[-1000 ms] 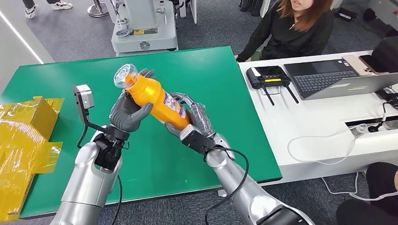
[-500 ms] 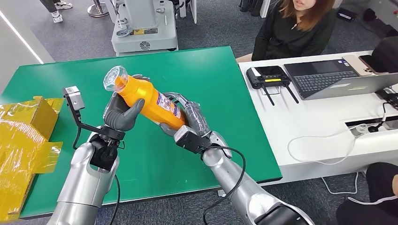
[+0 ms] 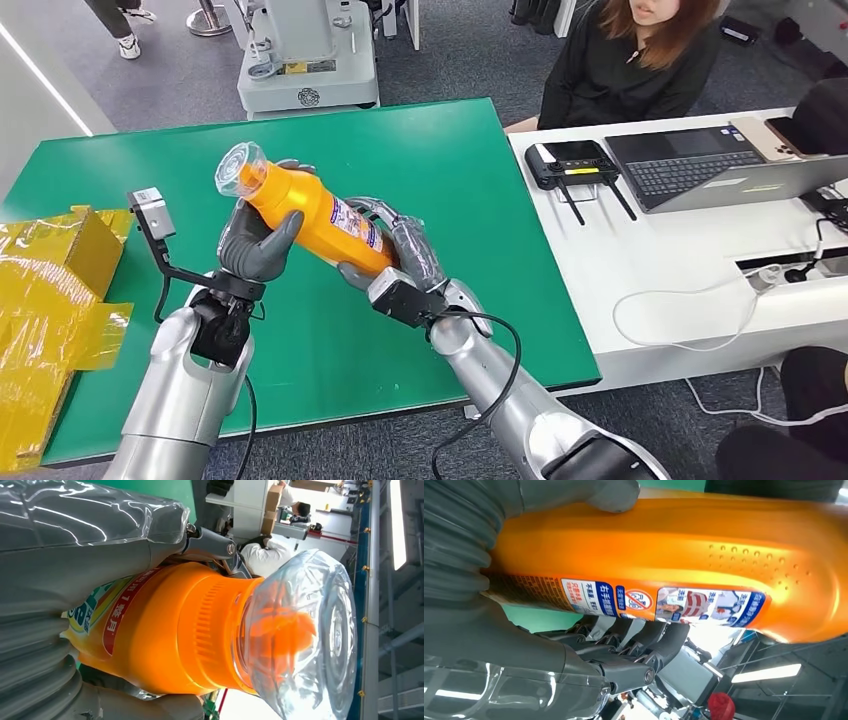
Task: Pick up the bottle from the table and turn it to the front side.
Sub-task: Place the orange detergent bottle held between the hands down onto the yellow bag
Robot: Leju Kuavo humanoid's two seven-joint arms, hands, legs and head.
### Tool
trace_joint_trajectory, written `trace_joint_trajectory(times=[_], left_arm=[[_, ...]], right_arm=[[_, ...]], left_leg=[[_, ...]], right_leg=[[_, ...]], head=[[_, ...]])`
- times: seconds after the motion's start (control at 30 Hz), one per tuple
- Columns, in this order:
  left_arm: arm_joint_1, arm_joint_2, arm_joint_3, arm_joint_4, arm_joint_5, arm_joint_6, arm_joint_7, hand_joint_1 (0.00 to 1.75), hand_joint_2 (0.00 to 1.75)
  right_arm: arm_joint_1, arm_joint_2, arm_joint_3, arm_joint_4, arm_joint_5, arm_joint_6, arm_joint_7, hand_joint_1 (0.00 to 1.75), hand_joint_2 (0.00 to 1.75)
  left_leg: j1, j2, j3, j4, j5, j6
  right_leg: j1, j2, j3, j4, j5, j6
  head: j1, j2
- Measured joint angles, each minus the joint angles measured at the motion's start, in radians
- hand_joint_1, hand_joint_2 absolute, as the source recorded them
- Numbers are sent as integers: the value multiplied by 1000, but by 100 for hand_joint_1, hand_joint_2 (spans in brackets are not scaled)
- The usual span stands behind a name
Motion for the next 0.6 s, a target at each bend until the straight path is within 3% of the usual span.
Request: trace_joint_trajectory(times=[0.07, 0.6], left_arm=[[6, 2, 0, -10, -4, 6, -2, 175, 175], [24, 4, 0, -19, -9, 9, -16, 175, 175]], right_arm=[[2, 0, 1, -5, -12, 1, -2, 0, 175], [27, 0, 3, -40, -51, -26, -8, 0, 175]], left_leg=[[0, 0, 0, 0, 0, 0], [0, 0, 0, 0, 0, 0]], right_leg=[[0, 0, 0, 0, 0, 0], [0, 0, 0, 0, 0, 0]], head=[[0, 0], [0, 0]])
